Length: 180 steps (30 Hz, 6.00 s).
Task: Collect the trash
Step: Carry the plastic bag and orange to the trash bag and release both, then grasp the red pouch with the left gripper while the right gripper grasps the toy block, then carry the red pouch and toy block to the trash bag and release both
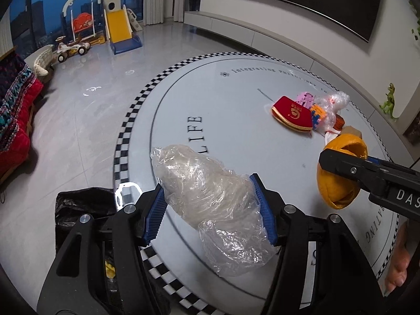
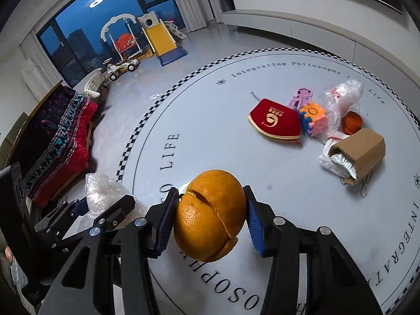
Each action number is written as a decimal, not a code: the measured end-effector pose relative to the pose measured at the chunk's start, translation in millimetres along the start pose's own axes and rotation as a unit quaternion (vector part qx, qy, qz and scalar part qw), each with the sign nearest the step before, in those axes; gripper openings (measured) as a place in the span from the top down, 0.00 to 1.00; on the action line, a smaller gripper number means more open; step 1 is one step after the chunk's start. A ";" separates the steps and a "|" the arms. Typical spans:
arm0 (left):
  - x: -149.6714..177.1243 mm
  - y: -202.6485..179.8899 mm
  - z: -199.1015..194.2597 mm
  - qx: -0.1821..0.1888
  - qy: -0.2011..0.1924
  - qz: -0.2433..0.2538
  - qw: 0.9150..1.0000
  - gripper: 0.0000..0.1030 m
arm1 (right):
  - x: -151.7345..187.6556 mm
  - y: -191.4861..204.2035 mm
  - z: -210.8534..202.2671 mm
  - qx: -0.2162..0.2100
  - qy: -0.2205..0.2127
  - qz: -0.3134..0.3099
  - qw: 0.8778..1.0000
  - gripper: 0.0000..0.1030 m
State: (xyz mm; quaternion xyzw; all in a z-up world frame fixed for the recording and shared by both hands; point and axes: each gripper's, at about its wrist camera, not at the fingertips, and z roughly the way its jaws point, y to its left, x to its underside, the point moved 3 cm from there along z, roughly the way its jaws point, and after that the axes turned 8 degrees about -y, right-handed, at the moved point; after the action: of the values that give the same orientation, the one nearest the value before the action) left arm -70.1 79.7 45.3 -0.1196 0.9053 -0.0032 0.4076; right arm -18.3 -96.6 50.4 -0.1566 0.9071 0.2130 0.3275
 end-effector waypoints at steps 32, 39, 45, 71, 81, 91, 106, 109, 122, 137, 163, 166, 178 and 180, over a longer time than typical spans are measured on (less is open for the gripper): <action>137.2 253.6 -61.8 -0.201 0.057 -0.152 0.966 0.06 | 108.9 242.8 79.4 -0.160 0.118 -0.111 0.974 0.28; 137.6 250.1 -59.4 -0.192 0.057 -0.149 0.968 0.06 | 100.0 227.1 68.1 -0.155 0.097 -0.101 0.978 0.28; 126.7 231.6 -57.3 -0.175 0.052 -0.139 0.973 0.06 | 90.2 210.9 55.5 -0.146 0.077 -0.097 0.981 0.28; -4.4 11.5 10.4 -0.032 0.029 0.015 0.999 0.06 | -2.3 6.1 2.7 -0.013 0.002 0.001 1.000 0.27; -36.3 -61.8 58.1 0.015 0.049 0.041 0.998 0.06 | -54.0 -73.1 17.8 0.016 0.004 0.019 1.000 0.27; -59.2 -107.6 110.9 0.034 0.073 0.058 0.995 0.06 | -96.8 -115.6 81.0 0.040 0.056 0.002 0.998 0.33; -69.8 -116.4 143.4 0.040 0.084 0.044 0.995 0.06 | -103.4 -145.2 128.1 0.089 0.089 -0.030 0.992 0.36; -71.3 -123.7 149.0 0.042 0.083 0.045 0.995 0.06 | -104.1 -146.2 128.8 0.085 0.090 -0.036 0.992 0.36; -77.2 -150.9 173.3 0.034 0.080 0.101 0.991 0.06 | -106.6 -160.5 116.7 0.052 0.102 -0.004 0.993 0.59; -78.3 -160.7 206.2 0.161 0.148 0.085 0.972 0.06 | -130.8 -169.4 82.1 0.013 0.034 0.069 0.997 0.59; -34.3 -68.0 60.6 0.120 0.061 0.074 0.988 0.36 | -75.0 -78.7 22.0 -0.017 0.028 0.052 0.998 0.59; -25.5 -39.8 40.2 0.100 0.052 0.066 0.991 0.36 | -60.0 -47.2 18.6 -0.030 0.033 0.040 0.998 0.59; 27.8 77.4 -22.5 0.011 0.029 0.024 0.999 0.36 | 14.9 88.1 22.9 -0.101 0.070 -0.032 0.992 0.59; 39.3 97.0 -34.9 -0.010 0.028 0.015 0.999 0.36 | 29.6 113.3 27.2 -0.118 0.081 -0.048 0.989 0.59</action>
State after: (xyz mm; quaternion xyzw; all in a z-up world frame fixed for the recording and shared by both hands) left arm -141.8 162.1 29.6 -0.1099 0.9180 0.0087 0.3809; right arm -73.8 9.9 44.0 -0.2539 0.8906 0.2893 0.2420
